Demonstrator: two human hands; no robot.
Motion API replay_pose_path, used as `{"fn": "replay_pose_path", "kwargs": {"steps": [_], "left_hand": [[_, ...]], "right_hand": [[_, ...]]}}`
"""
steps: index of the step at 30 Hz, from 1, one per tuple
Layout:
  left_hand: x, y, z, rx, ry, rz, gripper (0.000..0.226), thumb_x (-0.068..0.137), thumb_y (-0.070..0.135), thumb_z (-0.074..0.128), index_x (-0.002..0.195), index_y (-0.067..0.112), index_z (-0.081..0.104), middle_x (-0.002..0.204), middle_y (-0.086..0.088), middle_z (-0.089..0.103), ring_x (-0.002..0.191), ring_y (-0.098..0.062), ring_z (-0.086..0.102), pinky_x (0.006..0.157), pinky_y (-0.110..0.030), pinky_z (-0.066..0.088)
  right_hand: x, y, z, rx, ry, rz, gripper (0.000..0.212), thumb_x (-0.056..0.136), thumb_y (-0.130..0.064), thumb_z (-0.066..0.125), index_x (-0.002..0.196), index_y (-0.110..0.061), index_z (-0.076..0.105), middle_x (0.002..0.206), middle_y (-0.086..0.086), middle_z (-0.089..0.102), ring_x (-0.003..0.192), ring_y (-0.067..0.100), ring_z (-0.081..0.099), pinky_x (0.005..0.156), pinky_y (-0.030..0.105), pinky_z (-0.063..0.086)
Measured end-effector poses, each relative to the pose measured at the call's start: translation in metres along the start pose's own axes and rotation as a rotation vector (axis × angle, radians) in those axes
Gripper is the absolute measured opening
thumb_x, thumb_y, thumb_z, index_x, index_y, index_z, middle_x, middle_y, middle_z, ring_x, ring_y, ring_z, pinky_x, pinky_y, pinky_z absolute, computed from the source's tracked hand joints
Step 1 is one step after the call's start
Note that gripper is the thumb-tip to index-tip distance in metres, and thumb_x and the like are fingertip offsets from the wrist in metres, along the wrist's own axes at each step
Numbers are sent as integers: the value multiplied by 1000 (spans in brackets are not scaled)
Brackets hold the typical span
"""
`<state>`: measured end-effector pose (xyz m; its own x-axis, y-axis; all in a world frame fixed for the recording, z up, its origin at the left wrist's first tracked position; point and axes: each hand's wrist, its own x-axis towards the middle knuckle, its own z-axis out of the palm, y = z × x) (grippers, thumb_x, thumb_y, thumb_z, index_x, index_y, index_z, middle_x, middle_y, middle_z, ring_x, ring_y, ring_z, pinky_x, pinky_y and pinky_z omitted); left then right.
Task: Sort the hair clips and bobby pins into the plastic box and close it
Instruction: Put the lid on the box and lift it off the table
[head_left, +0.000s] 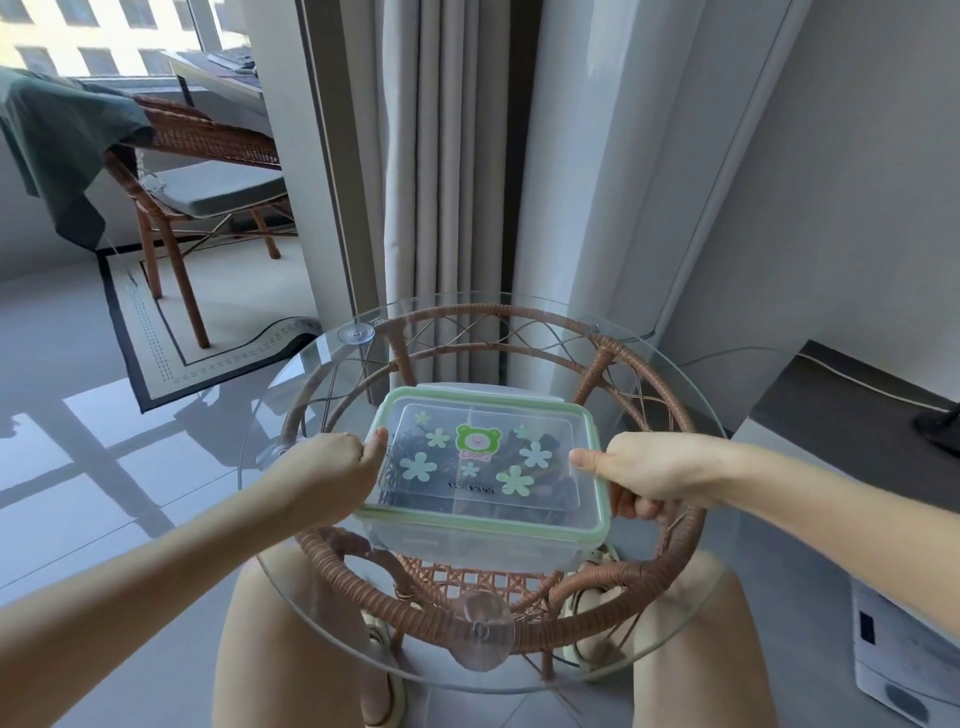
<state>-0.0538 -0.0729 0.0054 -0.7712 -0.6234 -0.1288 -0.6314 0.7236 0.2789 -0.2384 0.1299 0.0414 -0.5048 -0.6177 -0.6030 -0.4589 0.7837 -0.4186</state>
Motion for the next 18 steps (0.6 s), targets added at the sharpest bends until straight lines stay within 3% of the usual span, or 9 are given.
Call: {"fn": "replay_pose_path", "kwargs": {"steps": [3, 5, 8, 11, 14, 16, 18], "left_hand": [[3, -7, 1, -90, -49, 4, 58, 98, 38, 16, 58, 6, 42, 58, -10, 44, 55, -21, 42, 53, -25, 32], [4, -10, 3, -191, -54, -8, 57, 98, 40, 17, 65, 5, 48, 67, -14, 51, 63, -23, 48, 59, -26, 37], [1, -12, 6, -462, -114, -59, 60, 98, 38, 22, 76, 1, 63, 83, -16, 66, 79, -25, 62, 78, -31, 51], [-2, -13, 6, -606, -143, -60, 56, 97, 40, 23, 86, 6, 67, 96, -16, 69, 89, -28, 64, 88, -38, 51], [16, -11, 0, -422, -117, -91, 64, 96, 44, 22, 96, -2, 67, 95, -20, 65, 78, -25, 58, 71, -30, 46], [38, -6, -7, -275, -120, -46, 67, 94, 50, 22, 96, -1, 66, 89, -20, 63, 69, -22, 53, 64, -30, 42], [60, 4, -14, -78, -75, 68, 64, 90, 56, 23, 80, 7, 63, 79, -14, 61, 62, -18, 50, 60, -27, 38]], "right_hand": [[7, 6, -8, 186, -187, -55, 56, 96, -48, 30, 88, 0, 57, 57, -1, 37, 43, 7, 25, 41, 16, 27], [10, 12, -8, 325, -254, -107, 51, 95, -48, 33, 86, -1, 52, 57, -2, 34, 44, 7, 22, 39, 14, 24], [10, 18, -3, 410, -271, -176, 51, 93, -51, 34, 68, -8, 47, 54, -5, 31, 44, 7, 20, 41, 15, 24], [7, 19, -1, 413, -246, -210, 54, 93, -51, 32, 64, -9, 51, 53, -6, 31, 43, 7, 21, 42, 16, 24], [-4, 15, 12, 381, -192, -187, 65, 93, -52, 31, 85, 6, 60, 49, -4, 41, 38, 5, 28, 38, 16, 28], [-16, 10, 31, 379, -177, -123, 65, 93, -53, 30, 83, 4, 62, 45, -2, 49, 33, 4, 33, 33, 16, 30], [-28, 0, 53, 394, -280, -74, 68, 94, -54, 25, 77, 0, 63, 42, -1, 53, 29, 4, 34, 29, 15, 27]]}}
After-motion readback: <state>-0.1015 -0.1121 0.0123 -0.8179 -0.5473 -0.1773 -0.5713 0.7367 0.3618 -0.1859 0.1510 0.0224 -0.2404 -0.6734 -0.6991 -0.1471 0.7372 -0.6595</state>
